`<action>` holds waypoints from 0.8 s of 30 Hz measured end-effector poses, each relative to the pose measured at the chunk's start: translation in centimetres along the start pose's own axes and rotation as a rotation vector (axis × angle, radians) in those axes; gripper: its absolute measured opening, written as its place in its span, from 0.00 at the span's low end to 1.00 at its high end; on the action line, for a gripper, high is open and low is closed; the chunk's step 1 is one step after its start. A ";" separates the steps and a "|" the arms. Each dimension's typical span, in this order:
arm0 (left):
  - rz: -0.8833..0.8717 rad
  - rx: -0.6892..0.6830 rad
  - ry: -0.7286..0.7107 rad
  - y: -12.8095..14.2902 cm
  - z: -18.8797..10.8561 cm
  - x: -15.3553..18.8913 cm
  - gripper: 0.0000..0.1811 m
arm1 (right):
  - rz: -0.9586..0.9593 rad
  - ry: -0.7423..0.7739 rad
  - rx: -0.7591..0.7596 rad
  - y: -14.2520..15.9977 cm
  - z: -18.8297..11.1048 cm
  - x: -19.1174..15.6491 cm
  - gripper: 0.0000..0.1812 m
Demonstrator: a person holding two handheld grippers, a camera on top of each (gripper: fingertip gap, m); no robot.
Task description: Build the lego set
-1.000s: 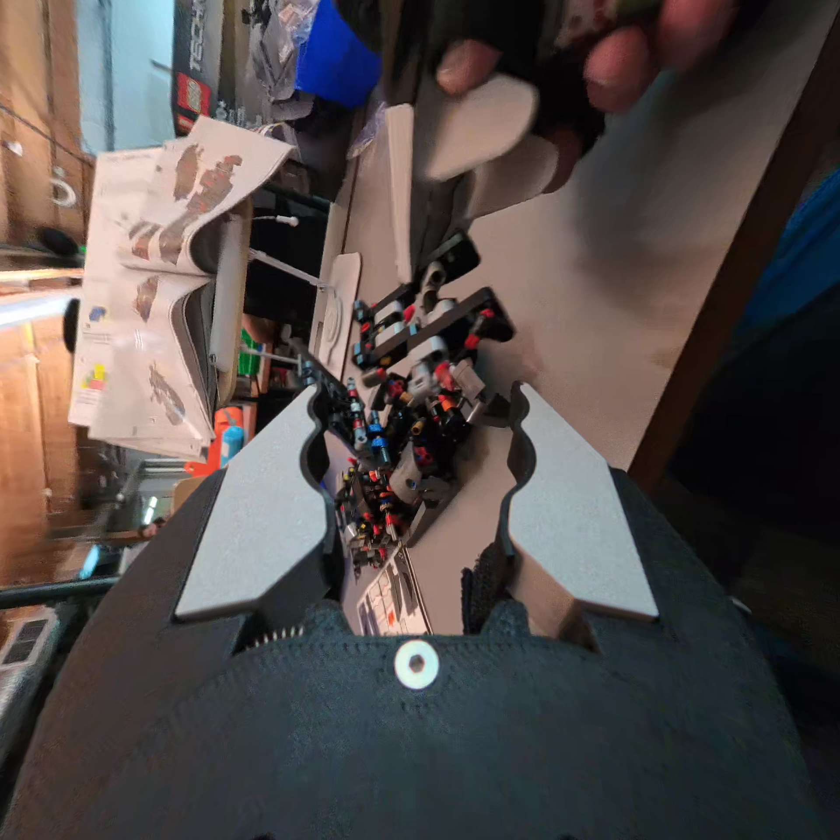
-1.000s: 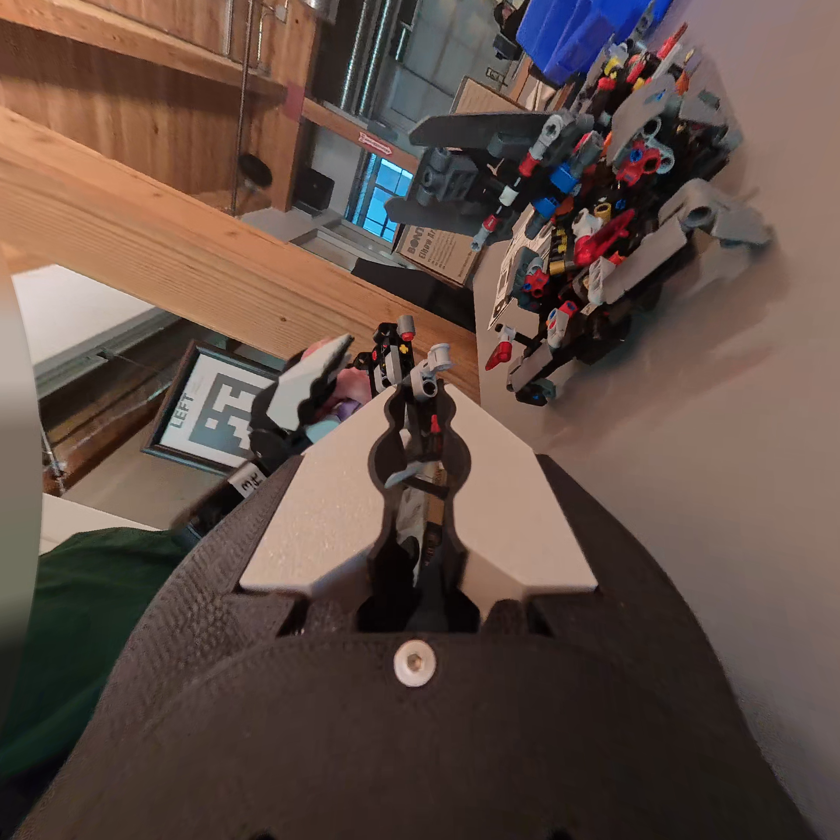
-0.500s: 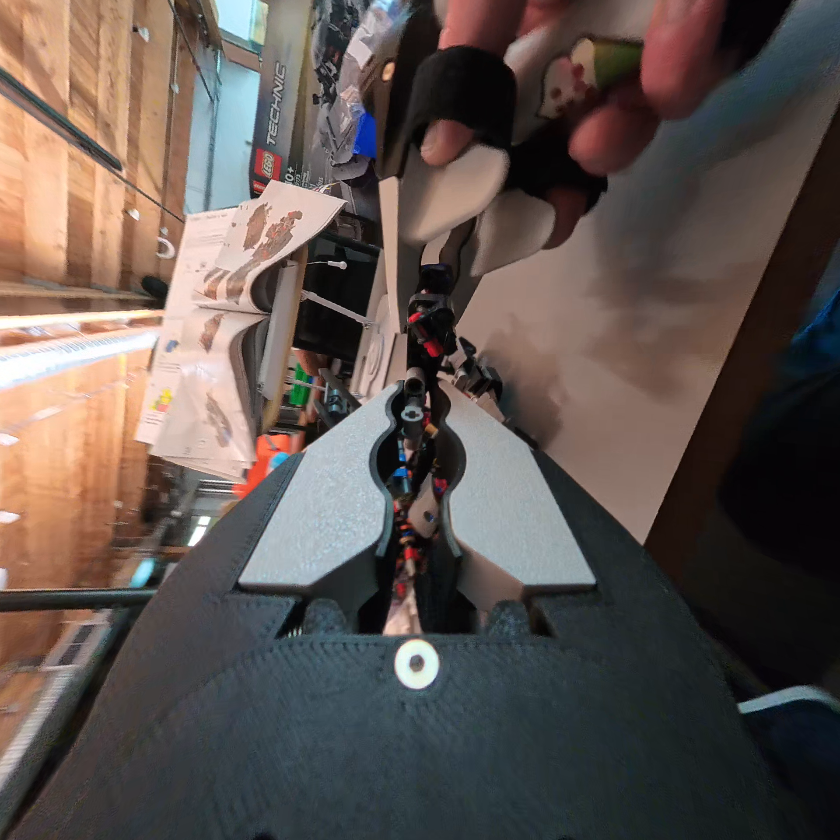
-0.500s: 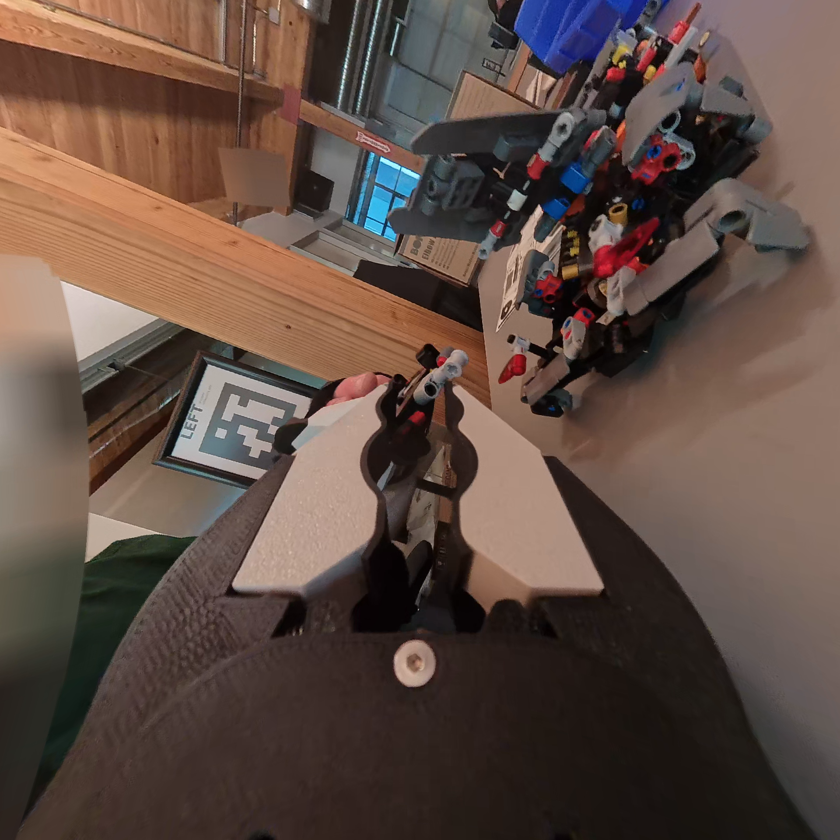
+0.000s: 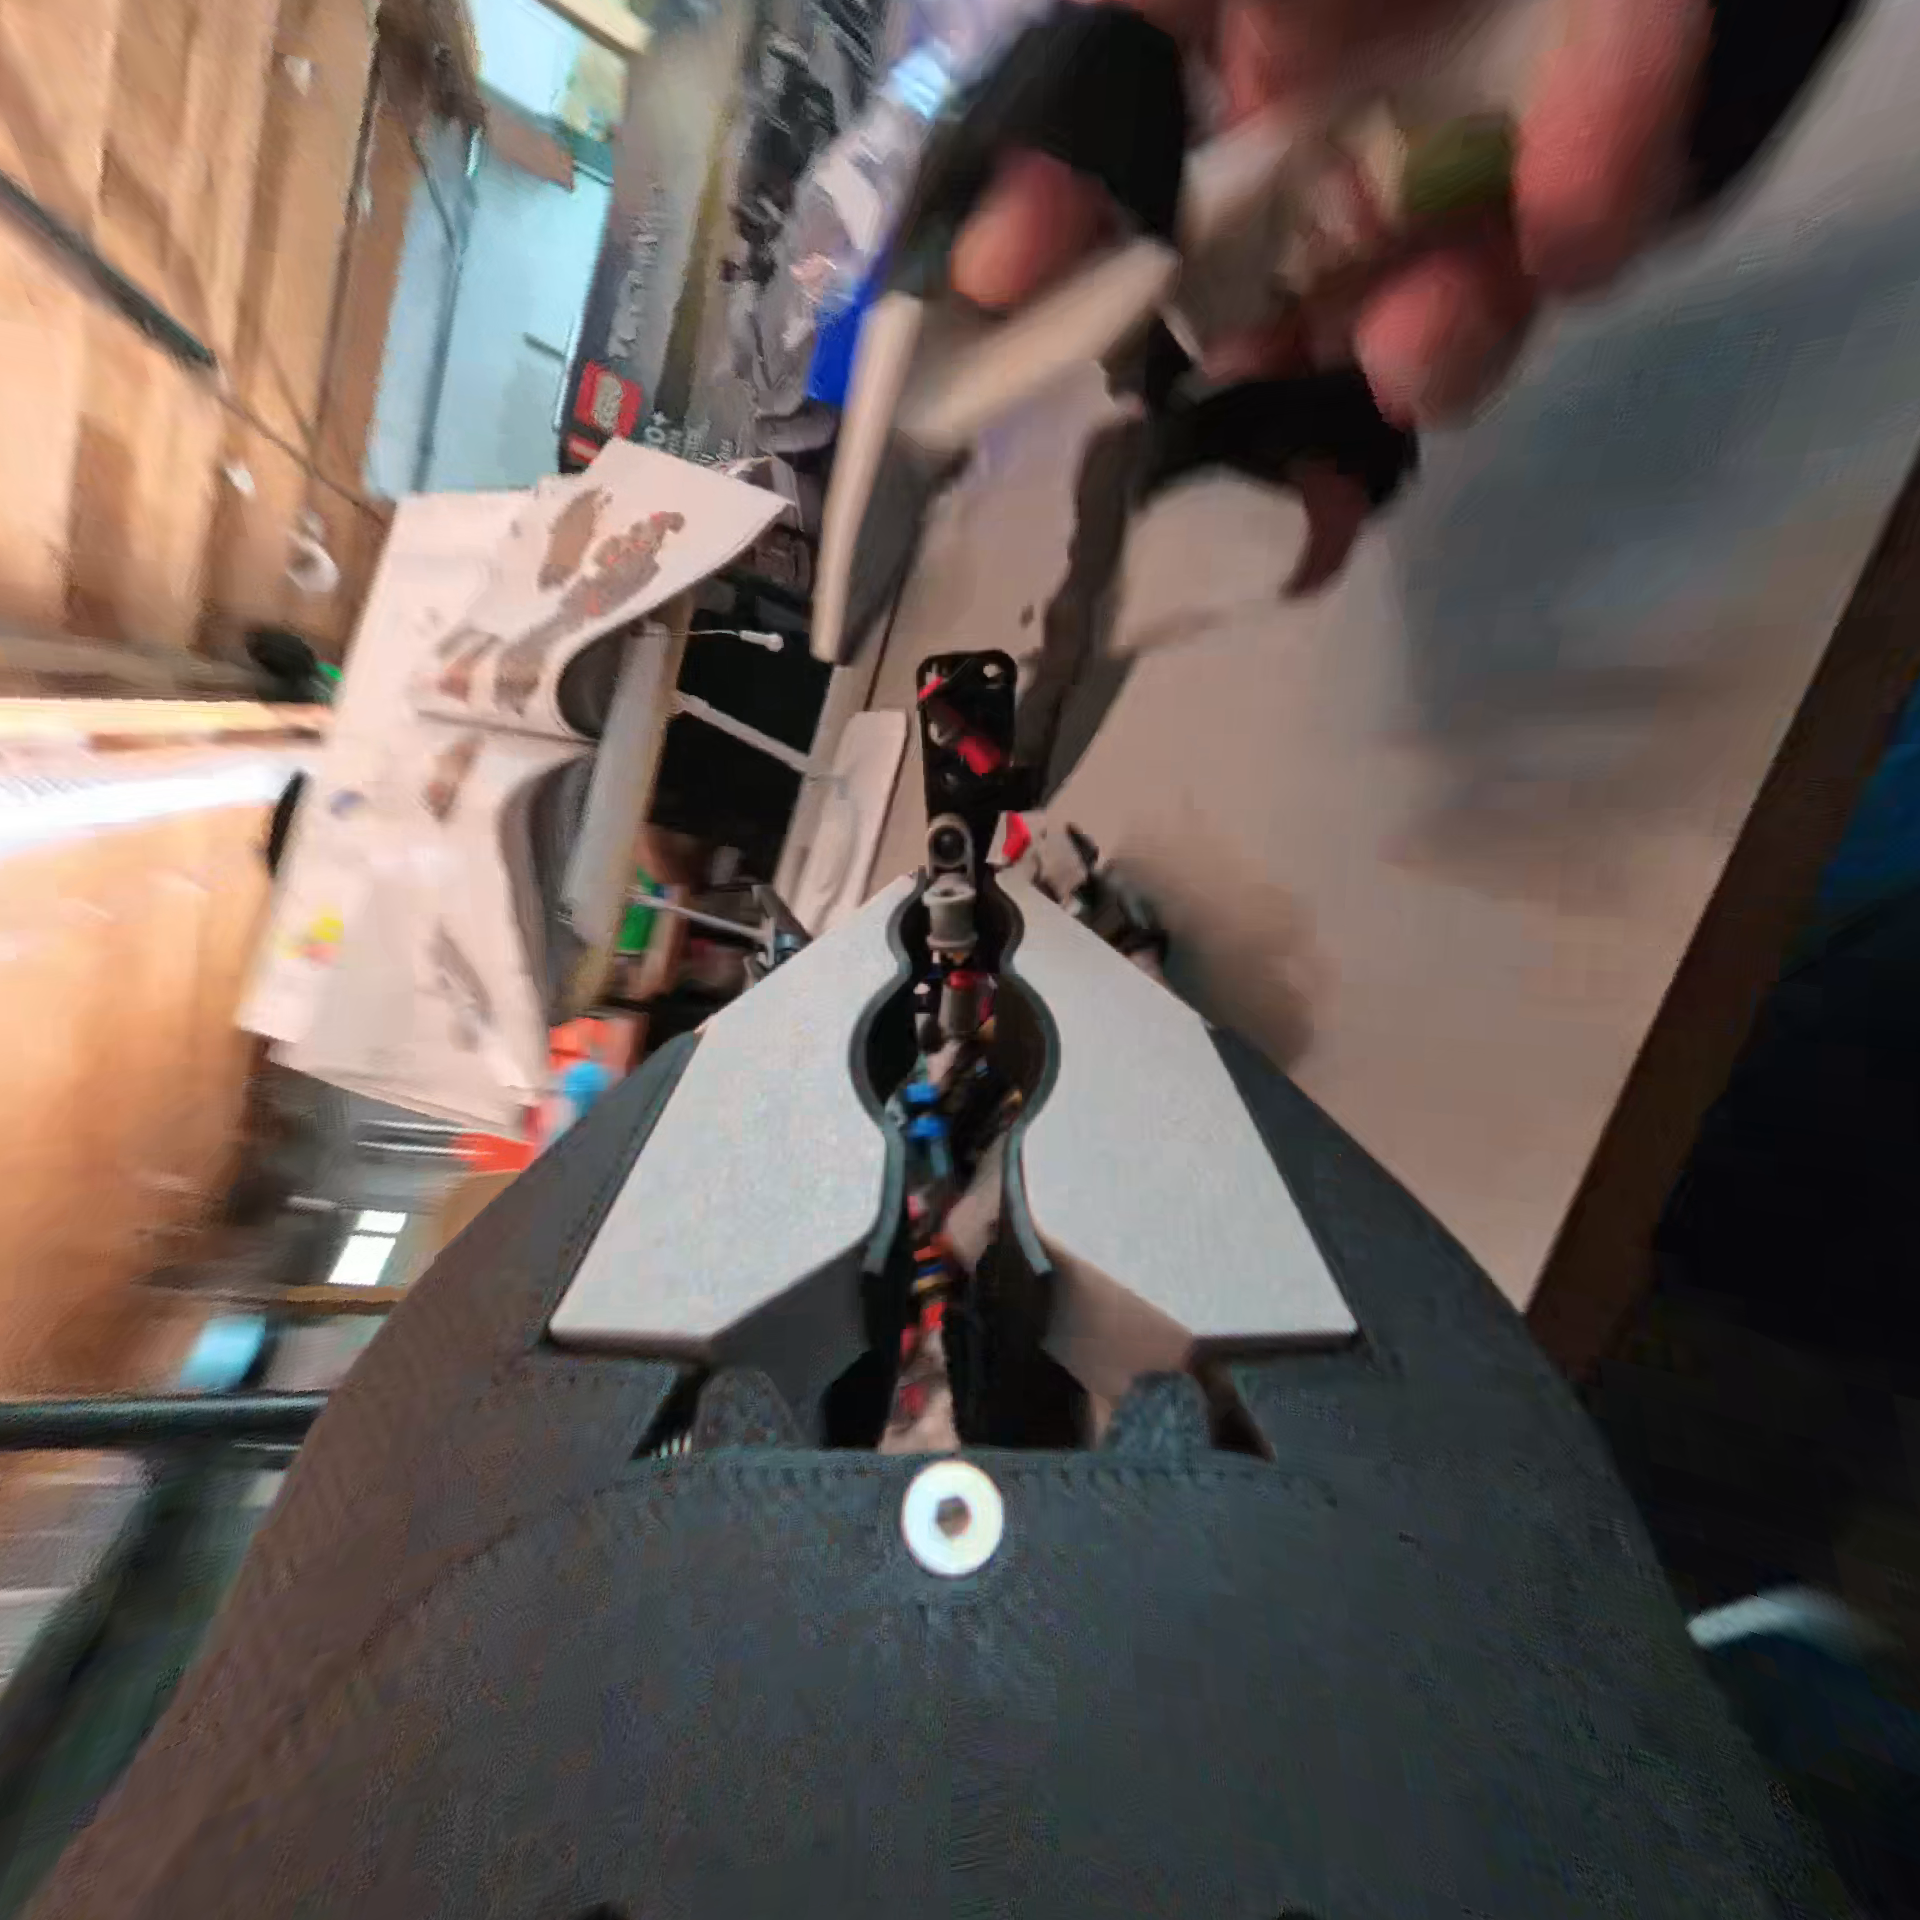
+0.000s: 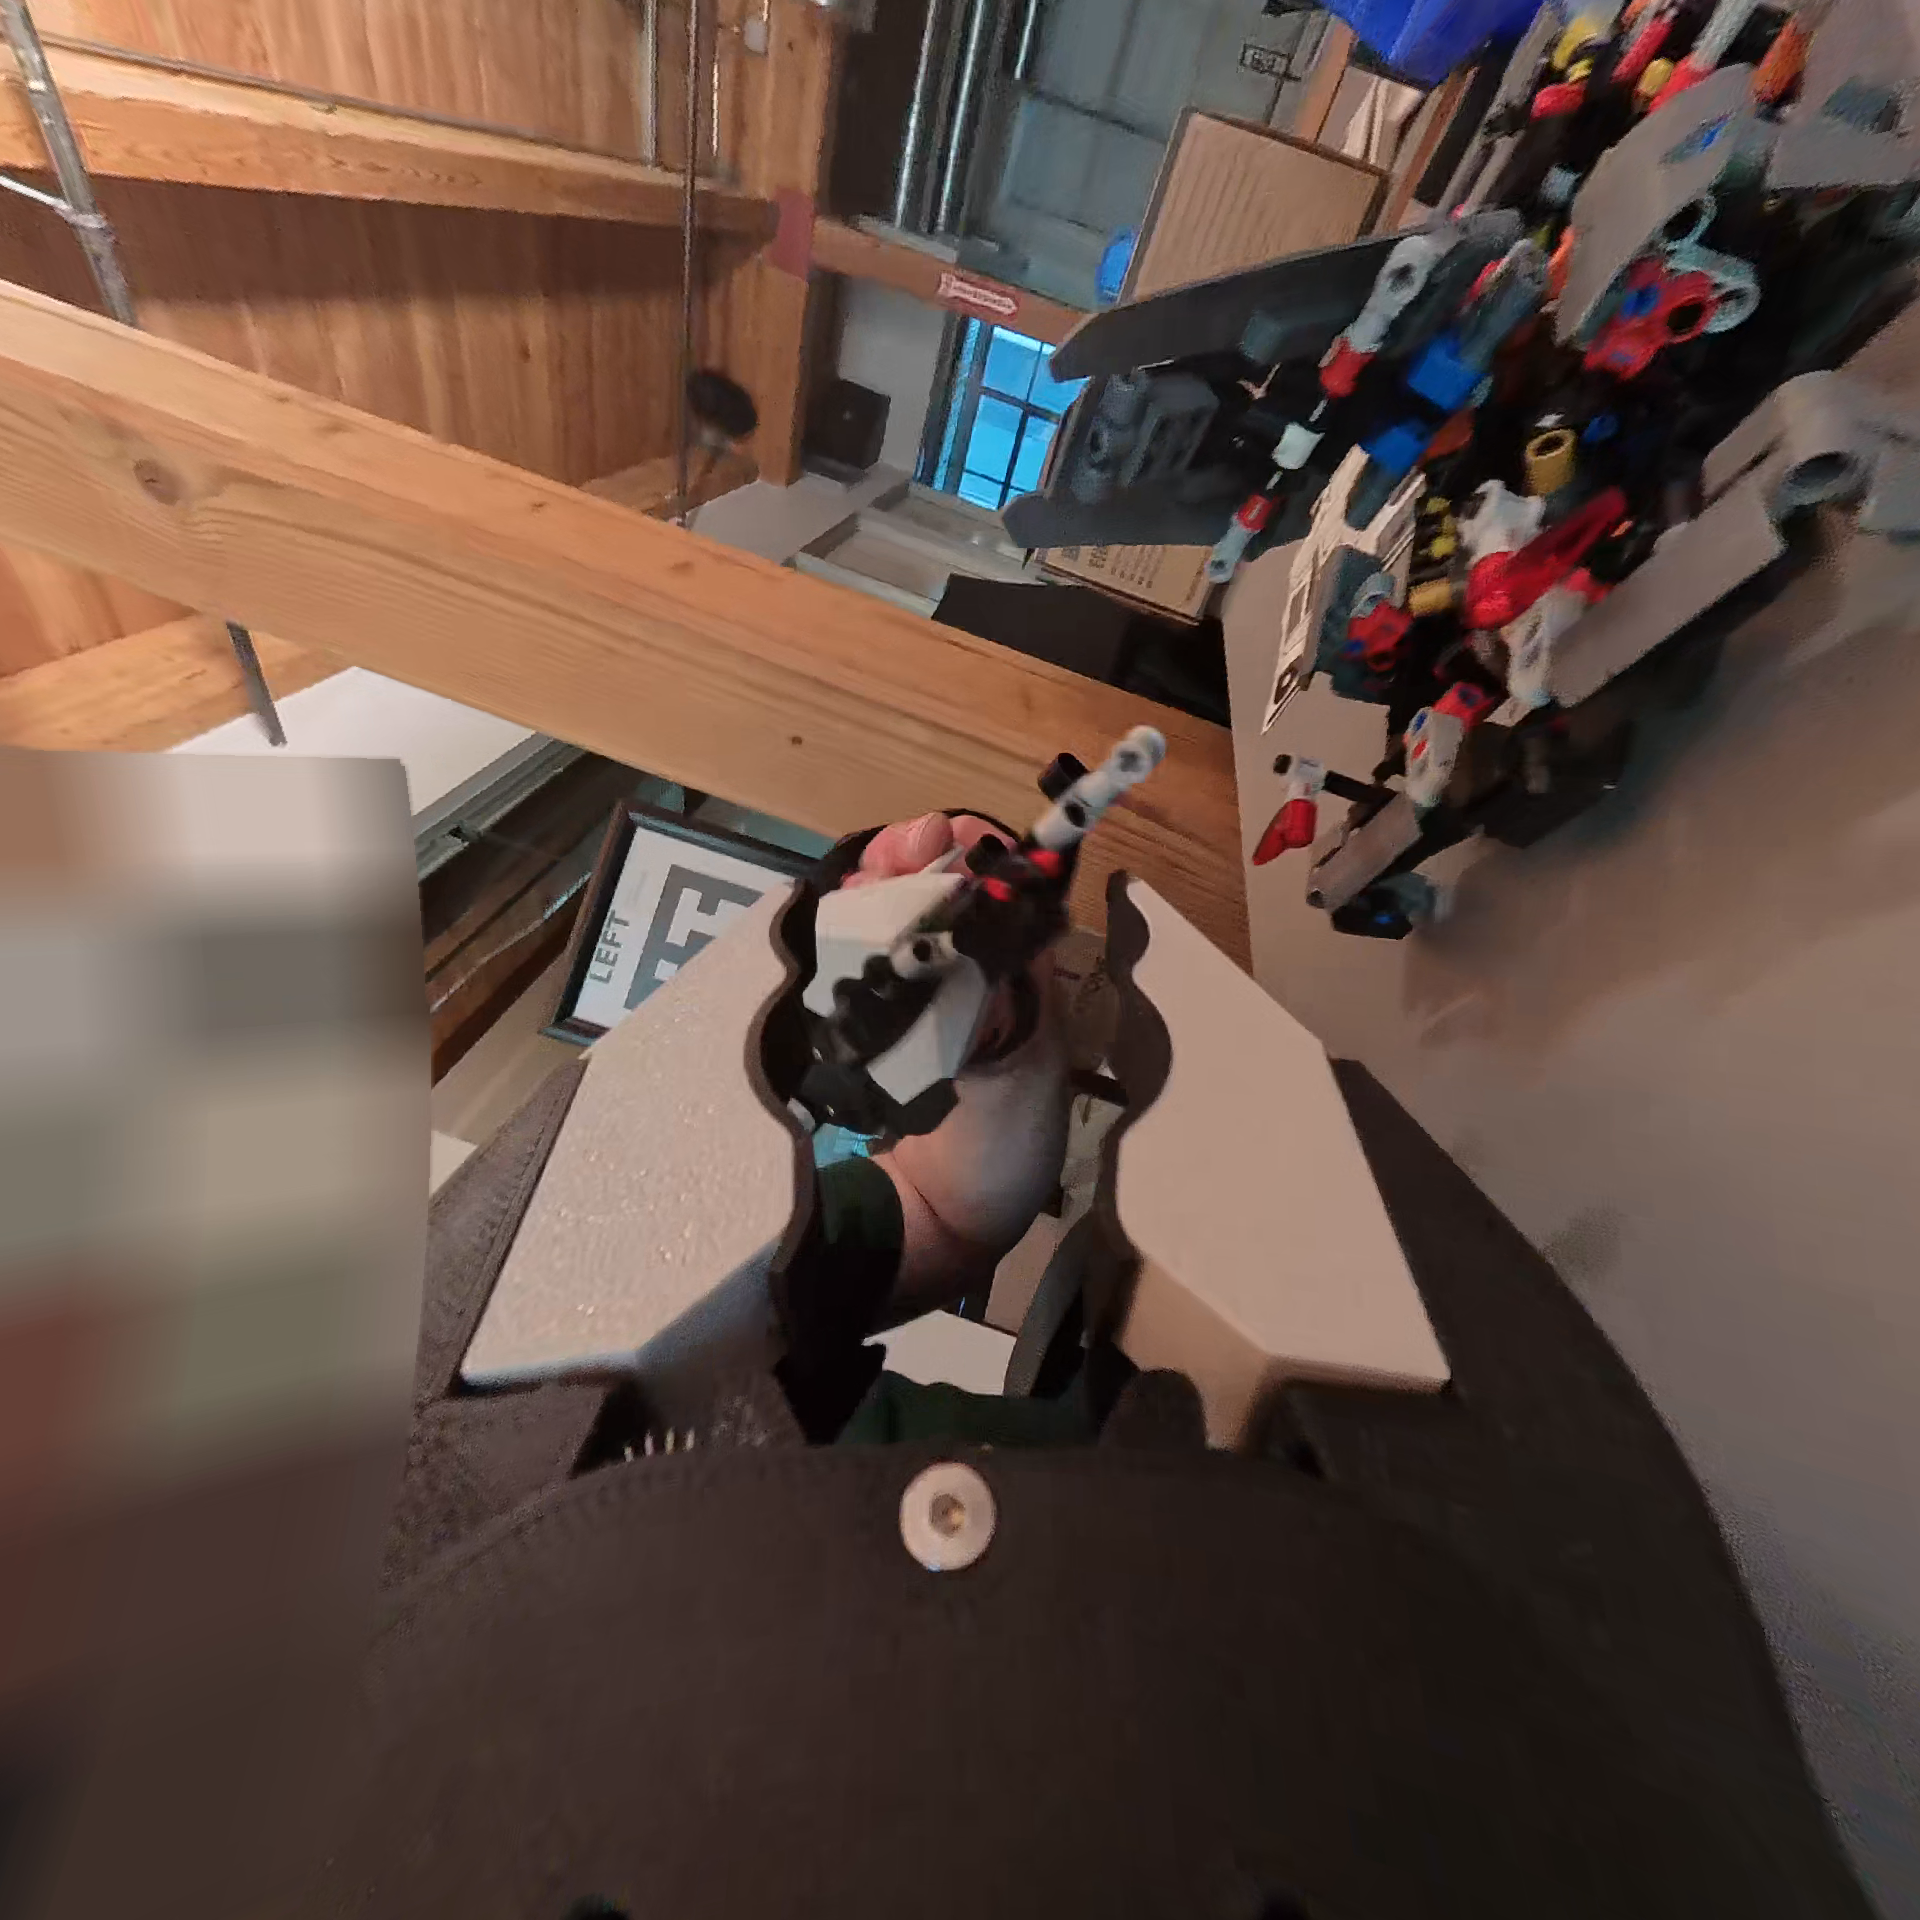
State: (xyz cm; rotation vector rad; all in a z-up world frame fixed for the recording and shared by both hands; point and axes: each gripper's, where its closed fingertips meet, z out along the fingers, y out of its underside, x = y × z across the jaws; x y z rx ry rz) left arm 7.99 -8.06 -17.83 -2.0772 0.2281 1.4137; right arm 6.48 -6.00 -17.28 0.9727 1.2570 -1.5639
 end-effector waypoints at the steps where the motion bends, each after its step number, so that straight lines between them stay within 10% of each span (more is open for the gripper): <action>1: 0.109 -0.026 0.008 0.3 0.2 0.6 0.03 | 0.007 0.001 0.006 -0.1 -0.2 0.3 0.29; 6: 0.144 -0.009 0.010 0.6 0.1 0.0 0.03 | -0.020 -0.009 0.089 -1.3 -1.4 0.9 0.30; 16: -0.966 0.308 0.260 -0.8 -0.7 -3.7 0.03 | -0.399 0.043 0.136 -2.8 -1.7 -2.3 0.31; 24: -1.362 0.430 0.495 -1.7 -0.5 -2.9 0.03 | -0.609 0.037 0.027 -2.0 0.3 -4.4 0.27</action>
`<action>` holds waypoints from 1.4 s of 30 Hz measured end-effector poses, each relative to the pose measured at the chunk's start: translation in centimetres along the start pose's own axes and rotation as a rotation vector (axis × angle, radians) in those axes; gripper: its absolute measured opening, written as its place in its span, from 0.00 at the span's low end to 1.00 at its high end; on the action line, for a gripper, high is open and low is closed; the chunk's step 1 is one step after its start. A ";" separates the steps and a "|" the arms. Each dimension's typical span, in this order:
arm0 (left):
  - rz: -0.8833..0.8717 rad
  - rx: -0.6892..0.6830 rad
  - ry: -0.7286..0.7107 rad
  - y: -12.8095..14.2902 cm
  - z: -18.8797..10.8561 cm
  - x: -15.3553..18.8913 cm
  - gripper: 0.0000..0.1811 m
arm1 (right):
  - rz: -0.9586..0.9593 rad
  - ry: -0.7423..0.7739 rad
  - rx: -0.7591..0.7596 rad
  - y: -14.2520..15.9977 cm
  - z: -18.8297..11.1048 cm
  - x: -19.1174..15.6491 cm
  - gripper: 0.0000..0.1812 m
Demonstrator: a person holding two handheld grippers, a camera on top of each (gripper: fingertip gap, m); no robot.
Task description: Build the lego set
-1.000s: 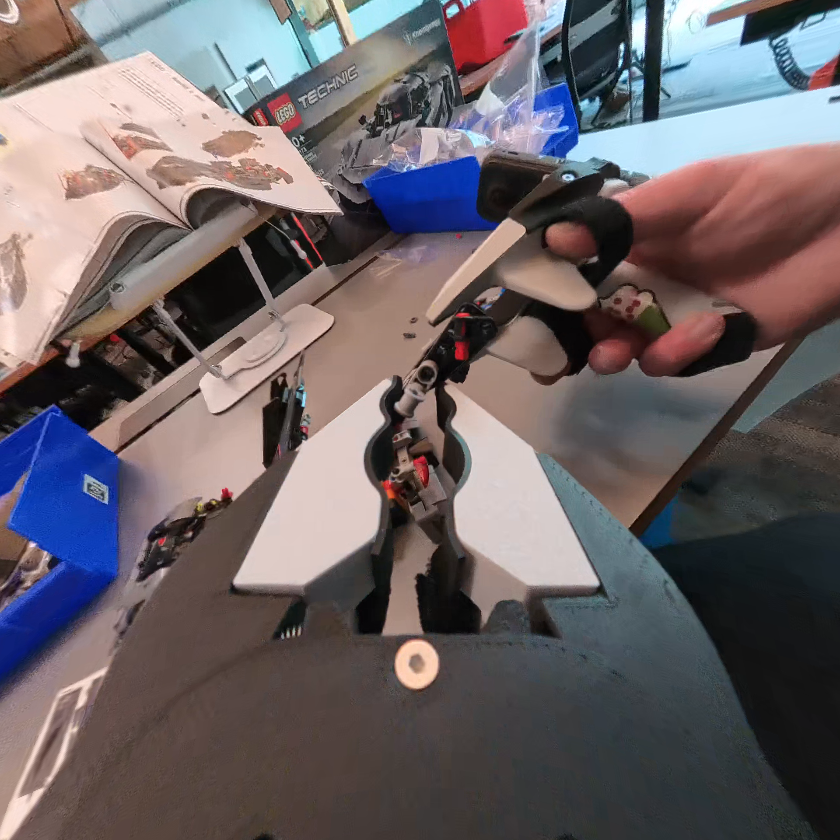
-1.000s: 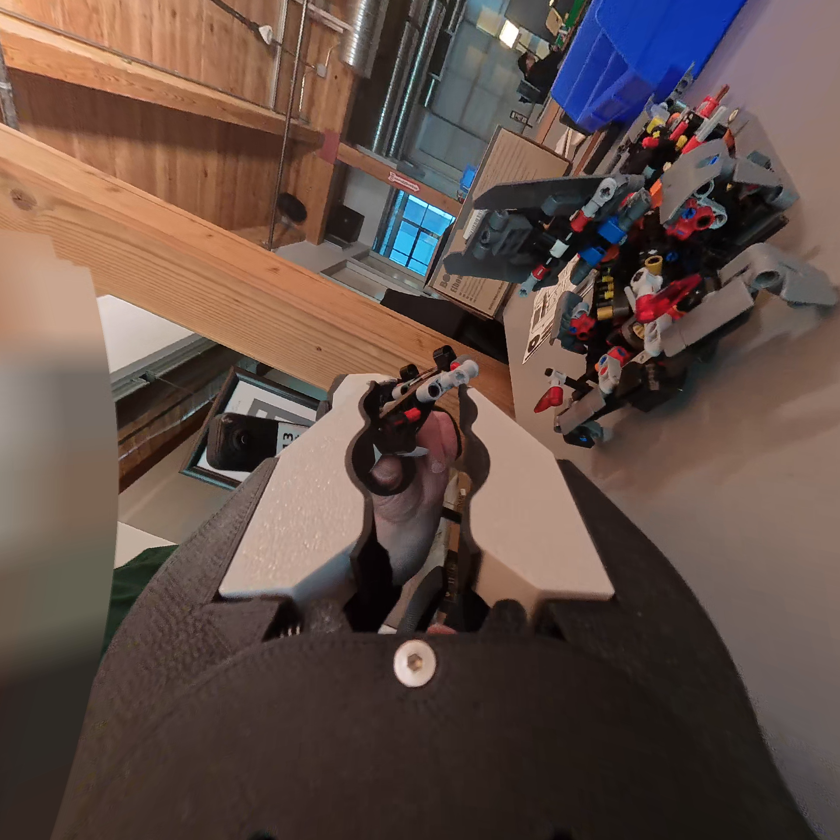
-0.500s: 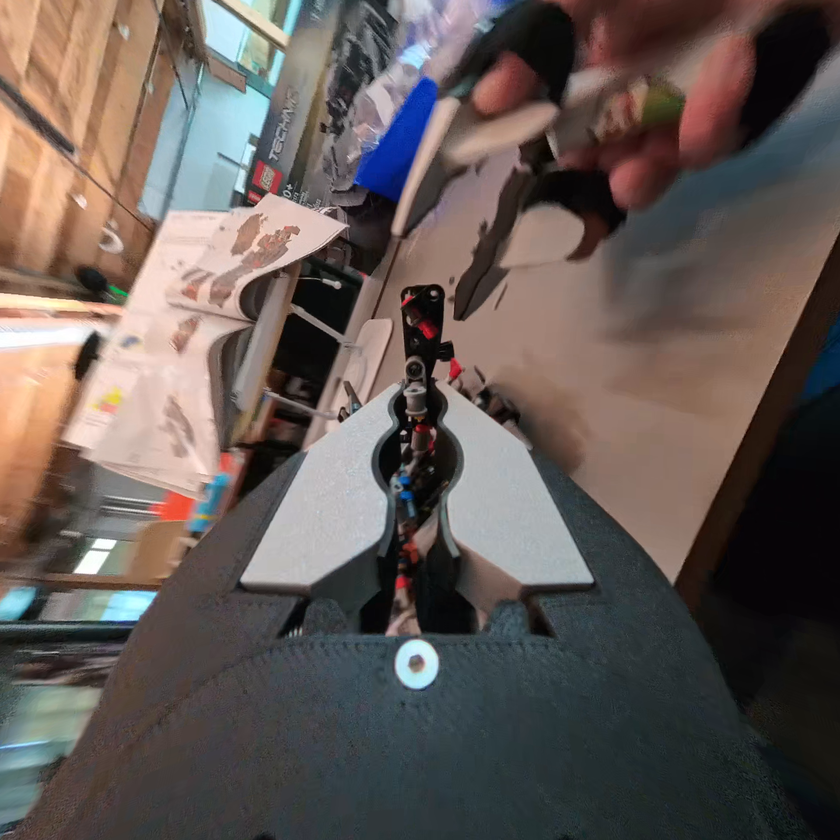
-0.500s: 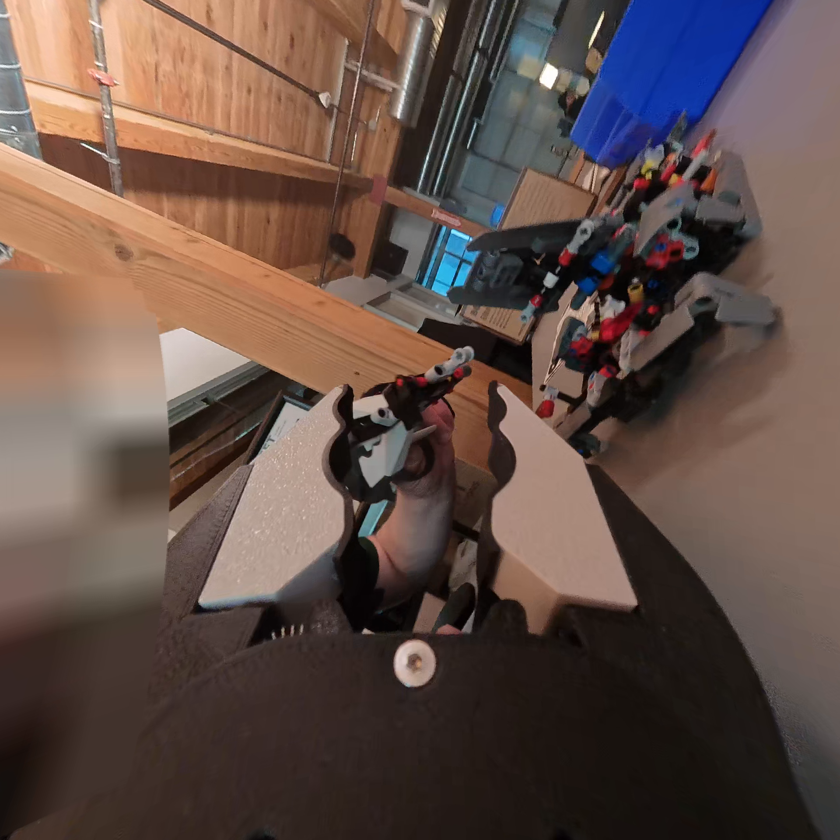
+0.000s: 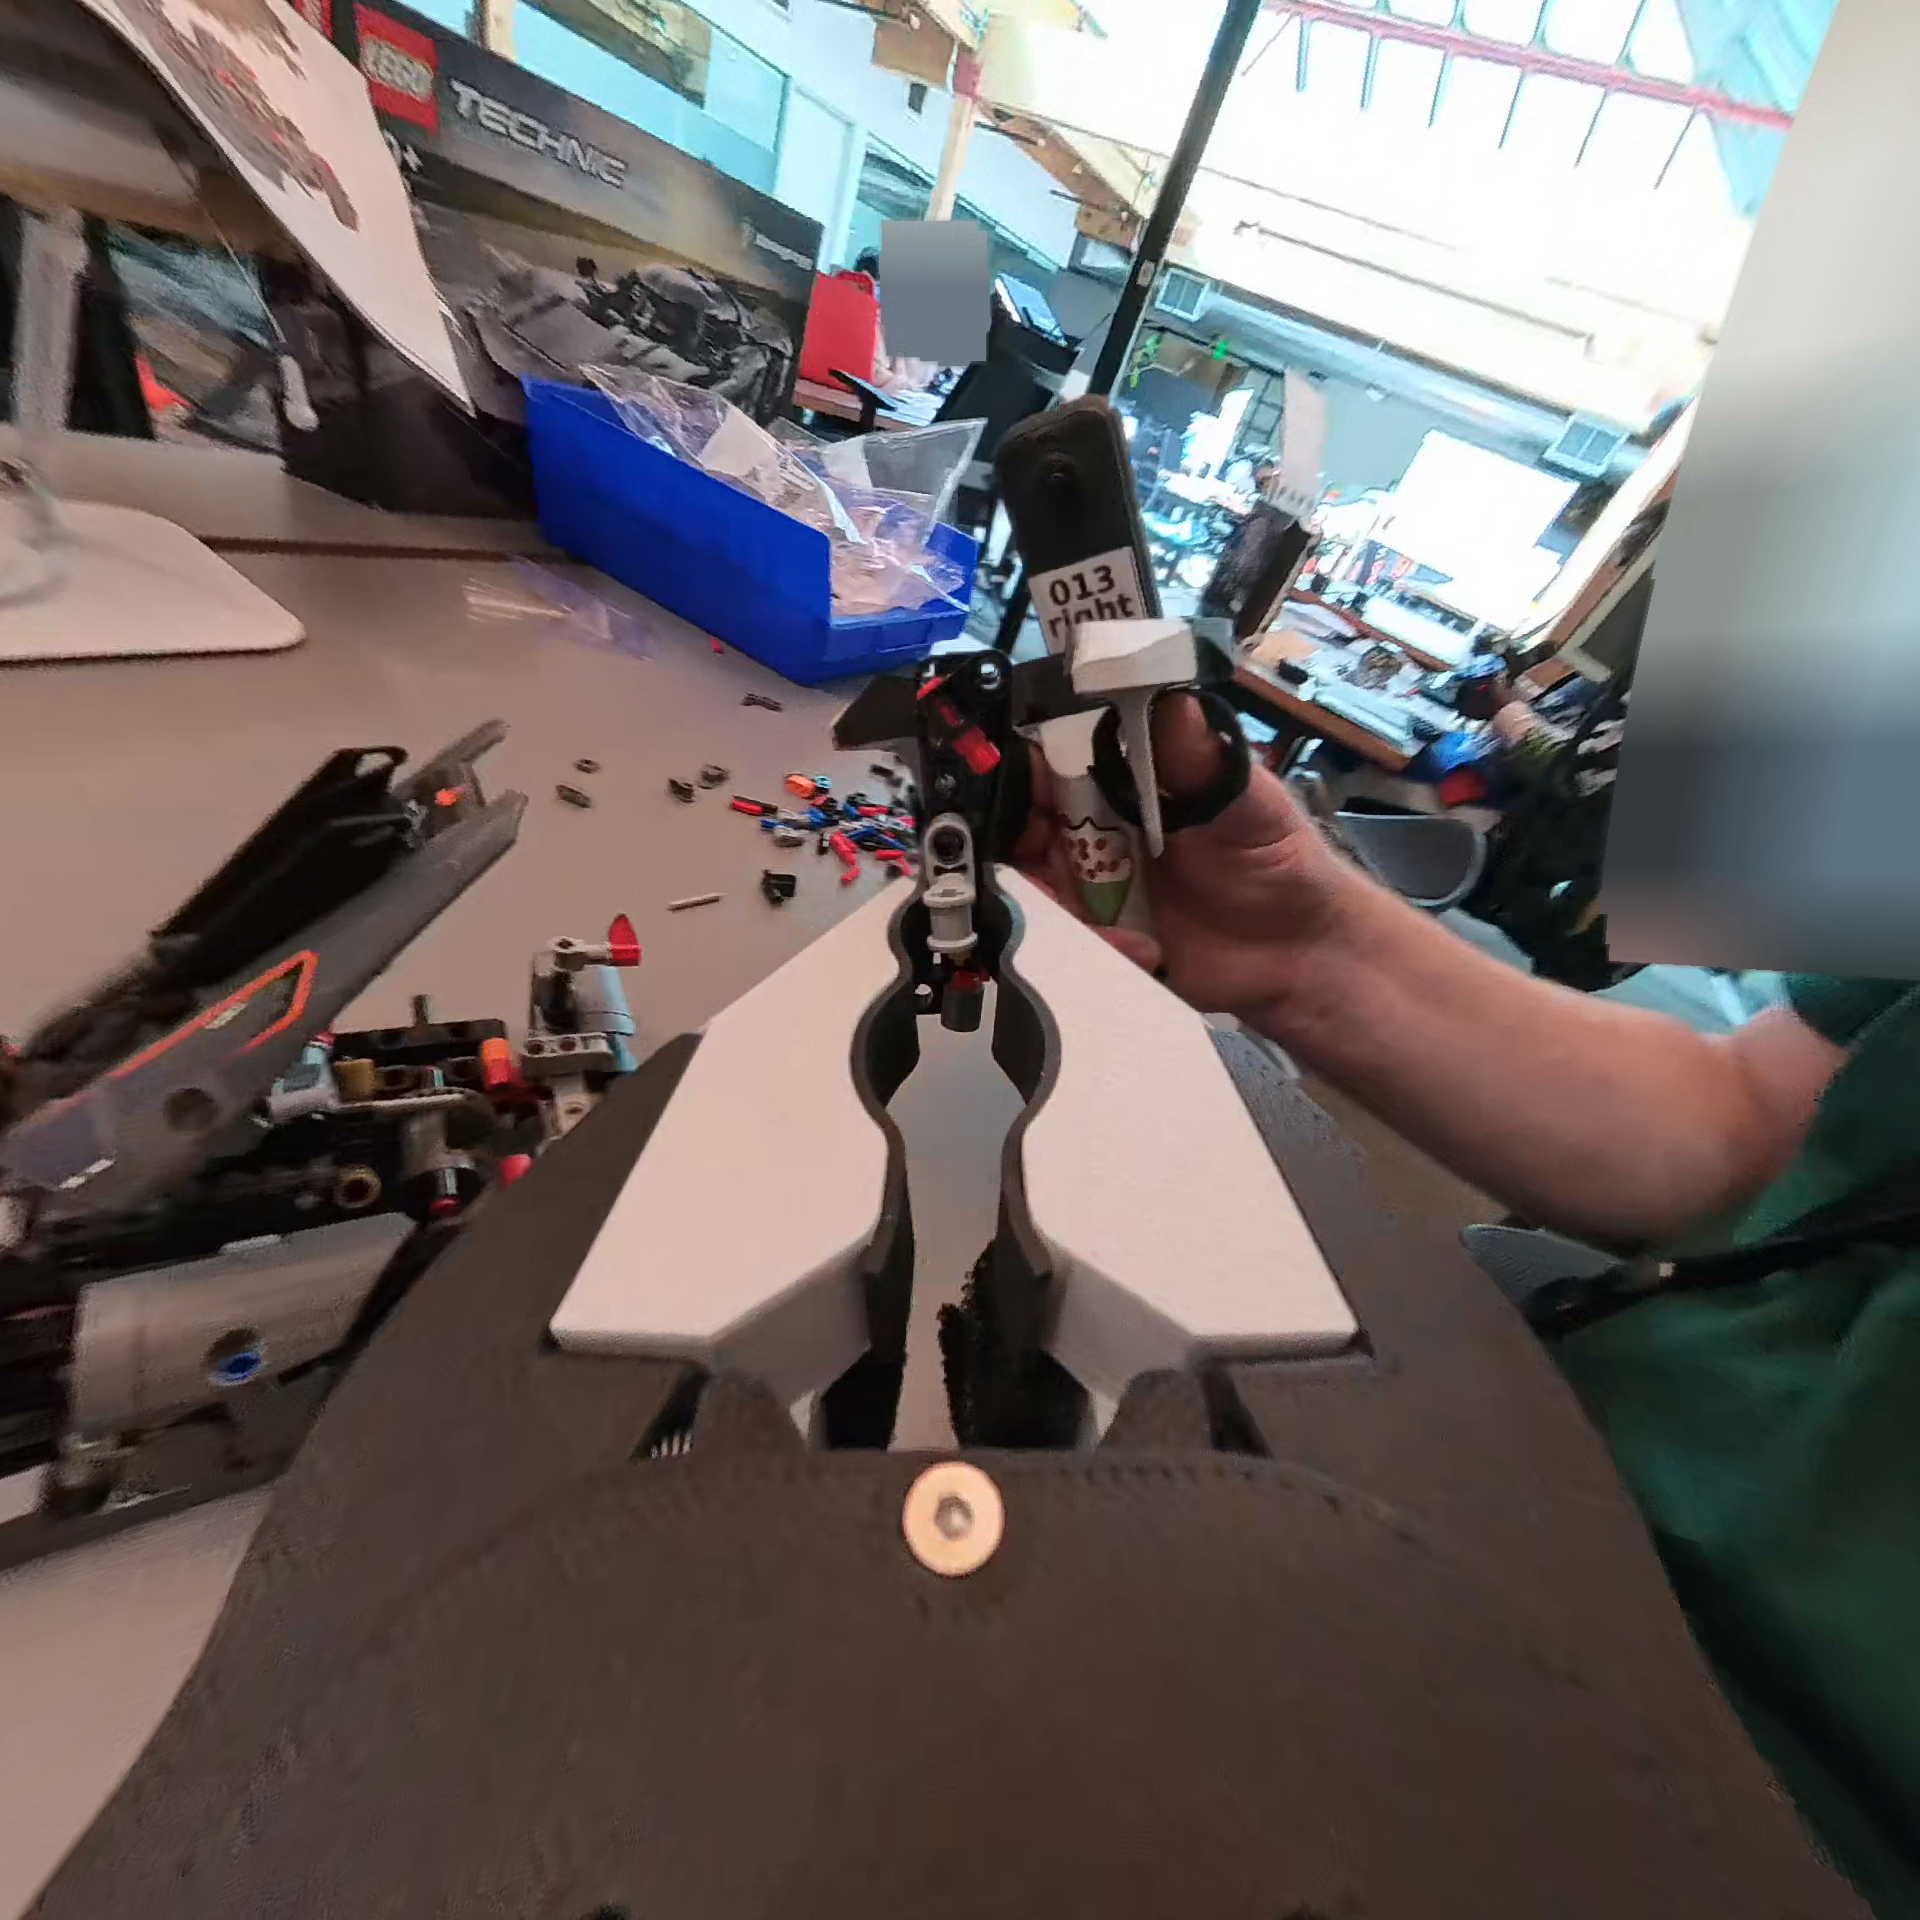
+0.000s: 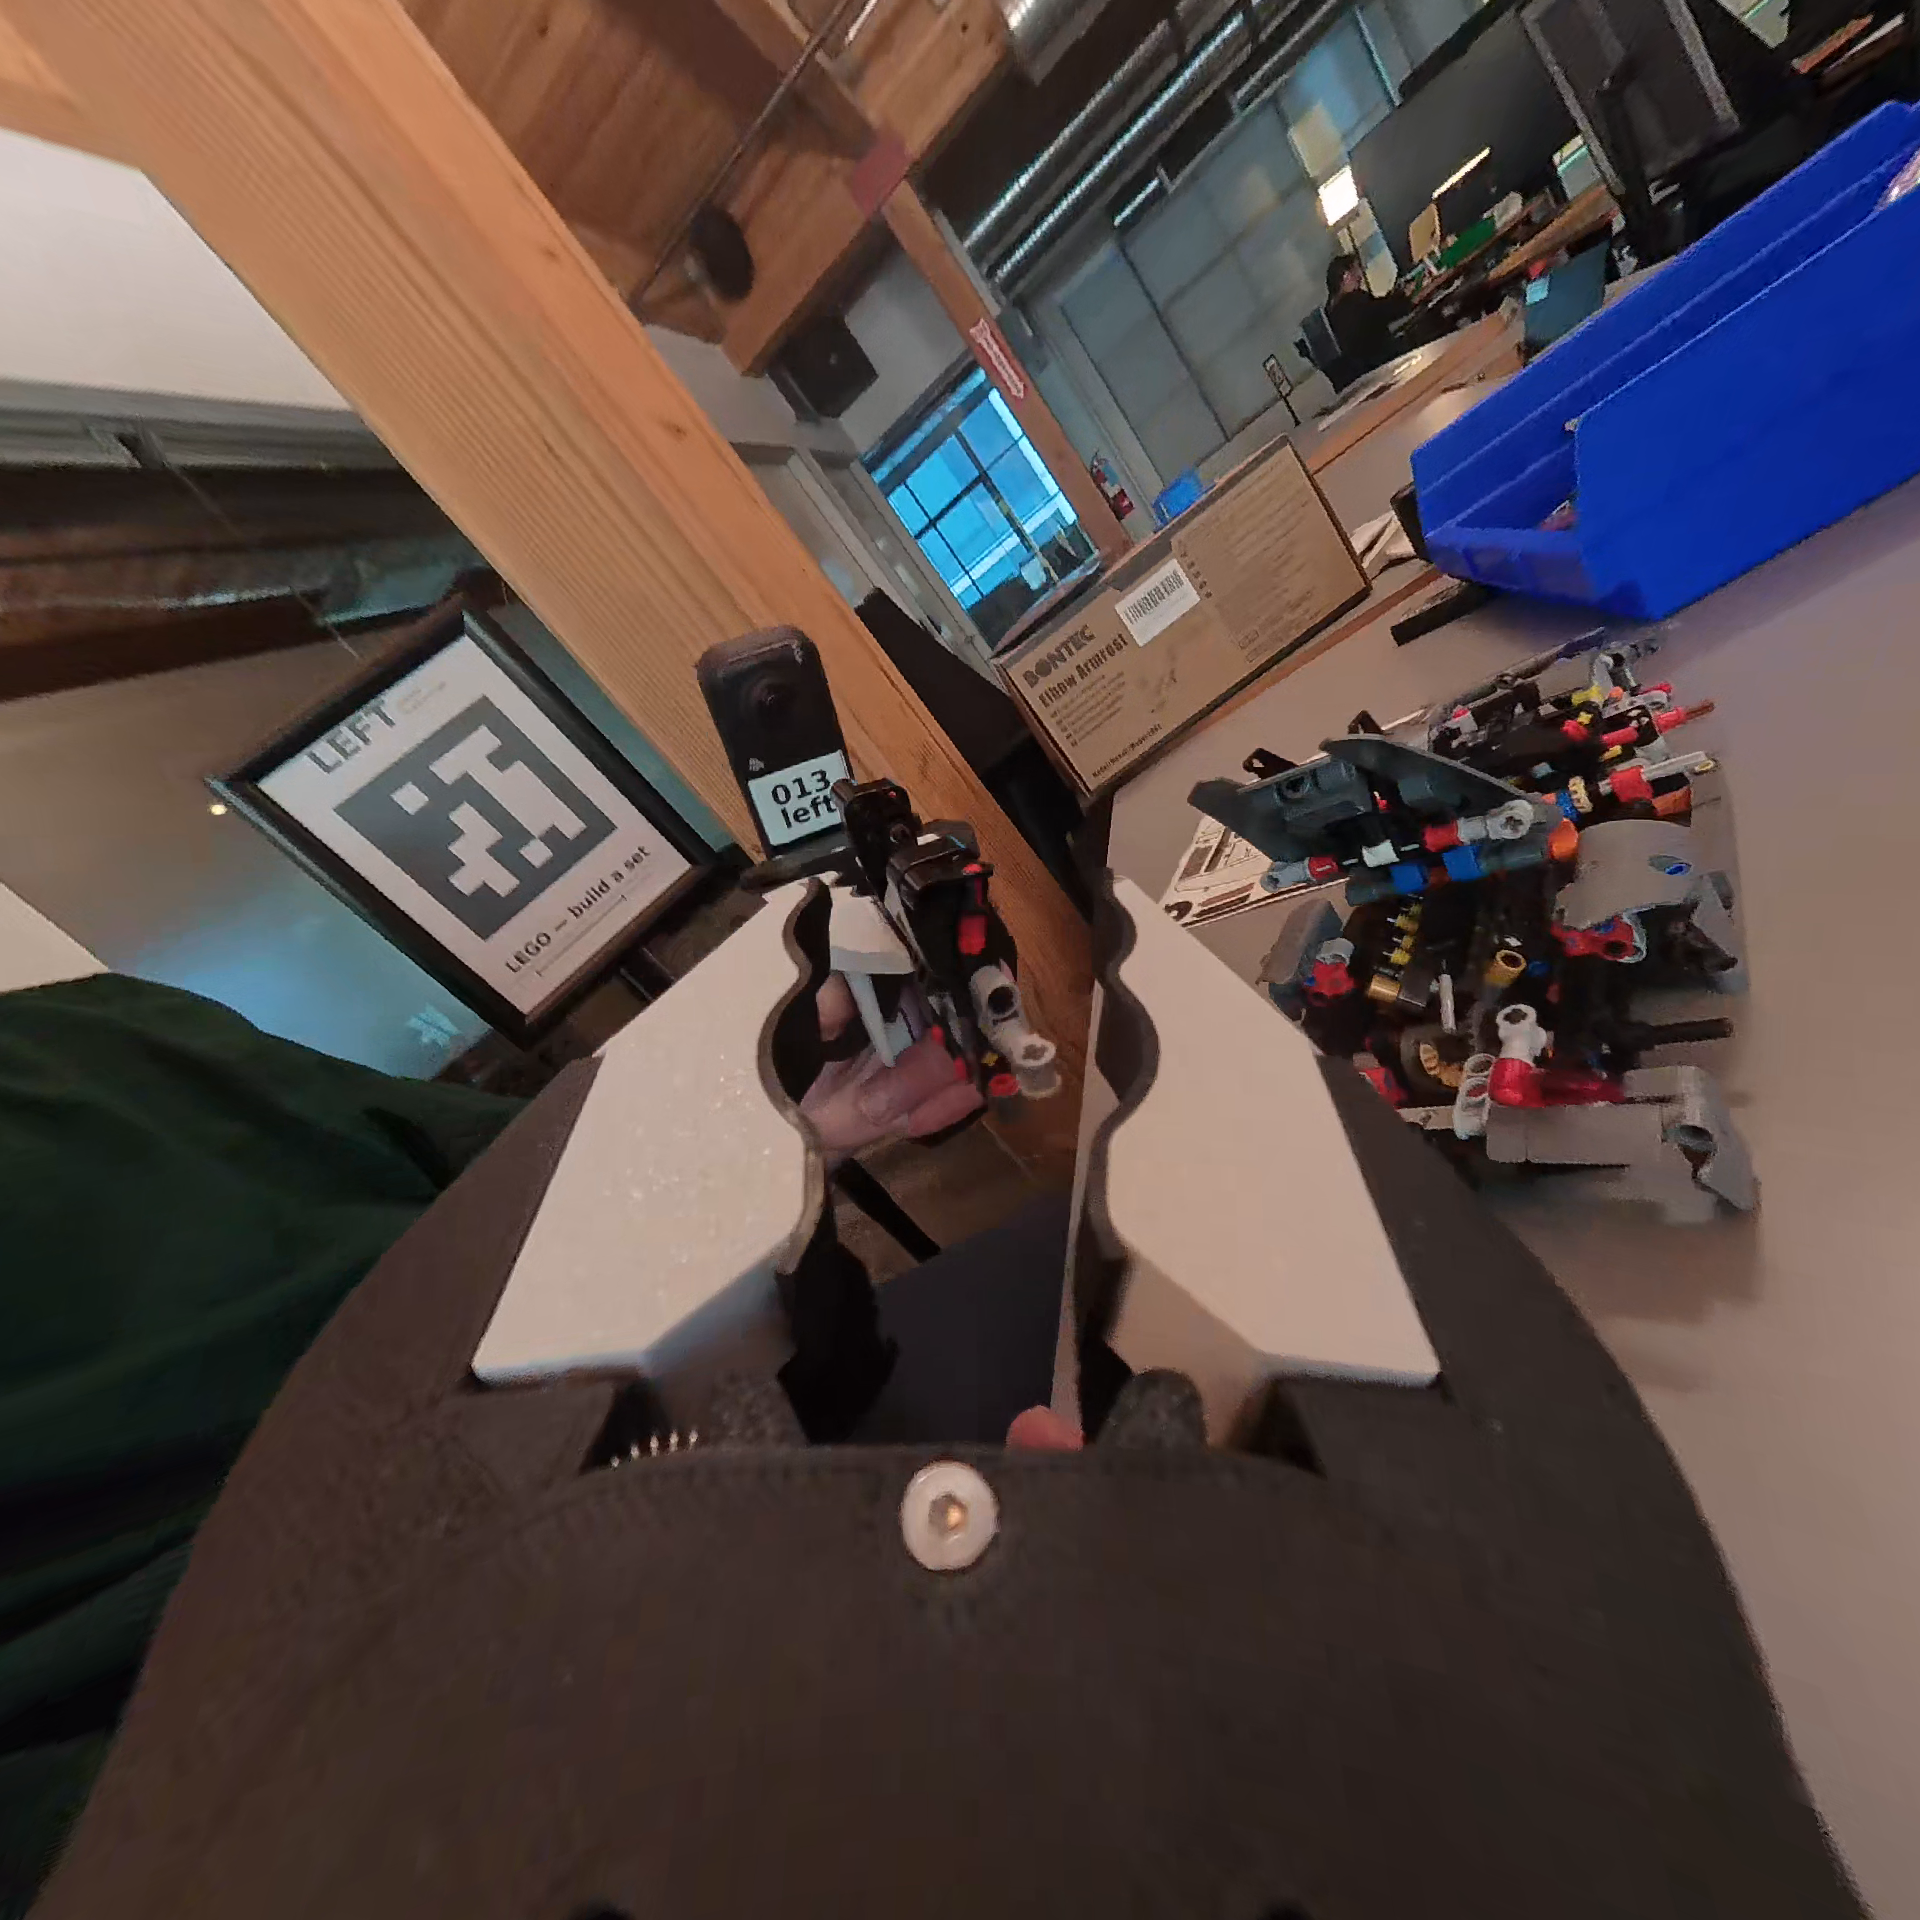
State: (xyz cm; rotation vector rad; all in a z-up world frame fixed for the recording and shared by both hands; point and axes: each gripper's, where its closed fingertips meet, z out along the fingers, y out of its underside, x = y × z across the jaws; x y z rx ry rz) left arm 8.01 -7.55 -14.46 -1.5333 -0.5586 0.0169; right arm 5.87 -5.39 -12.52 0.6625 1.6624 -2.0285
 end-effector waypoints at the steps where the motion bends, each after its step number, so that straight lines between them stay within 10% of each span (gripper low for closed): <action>1: -0.030 0.003 0.019 0.0 0.1 0.1 0.03 | -0.016 0.005 -0.012 0.0 0.1 0.0 0.25; 13: -0.295 0.036 0.114 0.2 0.3 -0.1 0.03 | -0.028 -0.006 -0.095 0.1 0.6 0.0 0.09; 21: -0.098 0.030 -0.044 0.0 -0.7 -1.1 0.16 | 0.037 -0.018 -0.175 1.3 0.8 1.0 0.08; 28: -0.174 -0.042 0.004 0.7 -0.8 -1.4 0.08 | 0.141 -0.059 -0.194 1.7 1.1 1.0 0.07; 42: -0.451 0.063 0.097 2.1 -0.7 -2.2 0.06 | 0.107 0.011 -0.193 1.4 1.0 1.9 0.23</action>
